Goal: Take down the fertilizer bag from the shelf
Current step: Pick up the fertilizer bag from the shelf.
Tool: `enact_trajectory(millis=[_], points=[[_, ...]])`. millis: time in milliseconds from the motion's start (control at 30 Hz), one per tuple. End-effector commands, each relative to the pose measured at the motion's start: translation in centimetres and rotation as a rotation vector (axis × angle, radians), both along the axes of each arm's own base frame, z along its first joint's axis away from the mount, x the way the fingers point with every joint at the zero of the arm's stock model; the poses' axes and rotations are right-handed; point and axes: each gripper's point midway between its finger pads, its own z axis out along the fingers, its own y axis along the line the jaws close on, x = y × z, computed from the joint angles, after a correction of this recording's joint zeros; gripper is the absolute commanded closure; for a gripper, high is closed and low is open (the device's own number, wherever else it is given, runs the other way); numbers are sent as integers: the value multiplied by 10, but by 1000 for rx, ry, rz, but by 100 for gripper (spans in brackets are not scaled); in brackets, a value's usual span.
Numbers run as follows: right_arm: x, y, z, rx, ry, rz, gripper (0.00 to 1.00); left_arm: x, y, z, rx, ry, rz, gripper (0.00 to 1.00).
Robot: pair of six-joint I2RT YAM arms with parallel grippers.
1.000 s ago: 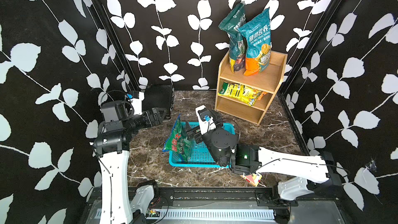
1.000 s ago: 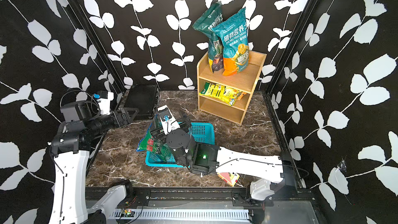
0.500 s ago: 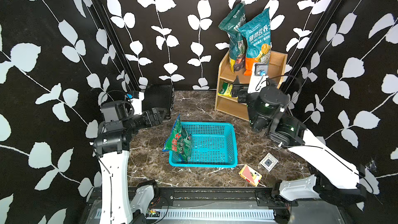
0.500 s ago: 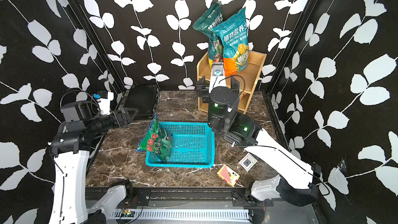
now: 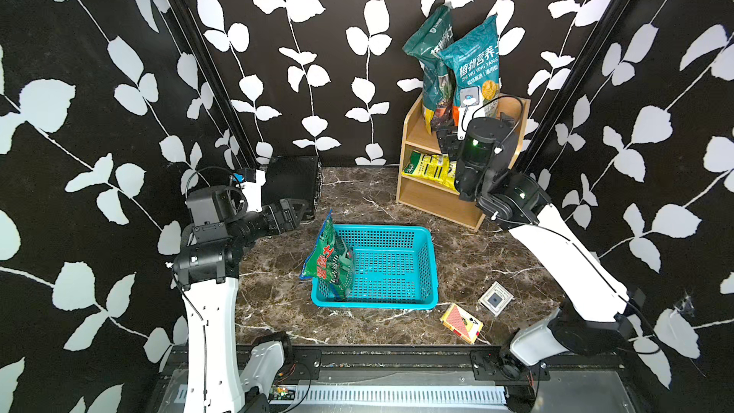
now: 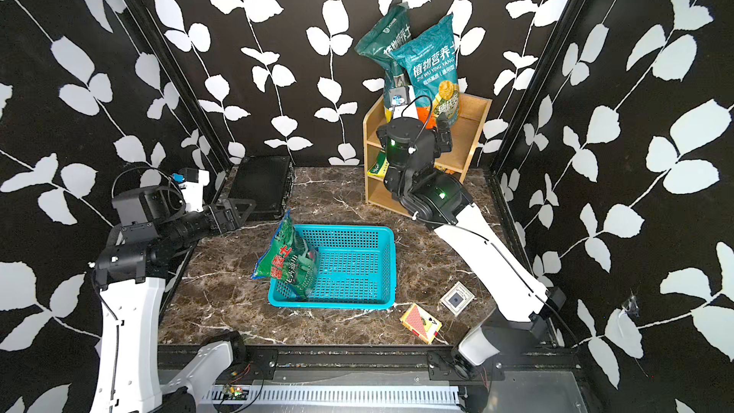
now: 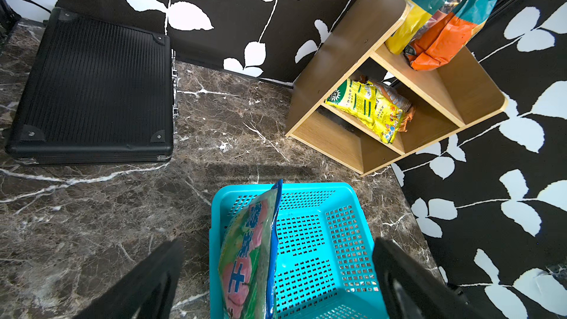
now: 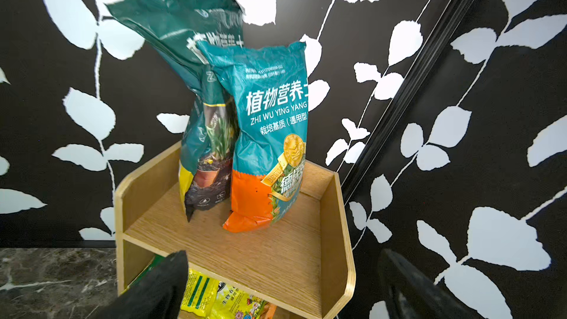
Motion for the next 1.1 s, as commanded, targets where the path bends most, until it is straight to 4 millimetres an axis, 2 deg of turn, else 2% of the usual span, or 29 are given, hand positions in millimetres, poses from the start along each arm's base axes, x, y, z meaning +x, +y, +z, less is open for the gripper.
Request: enact_trajectory(millis=[0,100,133,233,433,633,800,1067], points=[[10,-14,19,129,-90,19,1,-1,3,-2,3,4,14,1],[35,-28,11,203,-26,73,1,-1,4,-3,7,5,21,1],[56,-27,-3,218,27,95,1,-1,5,-4,6,8,24,1],[88,-33,-13,216,86,105,1,-1,4,-3,0,3,18,1],[132,-15,-18,113,91,126,3,-1,4,-3,-1,7,17,1],[148,-2,-22,108,59,160,3,0,4,-4,-9,8,18,1],[155,-18,-13,101,-3,48,1,2,6,-7,-5,20,26,1],[165,-21,2,84,-87,15,3,4,5,-9,-21,29,15,1]])
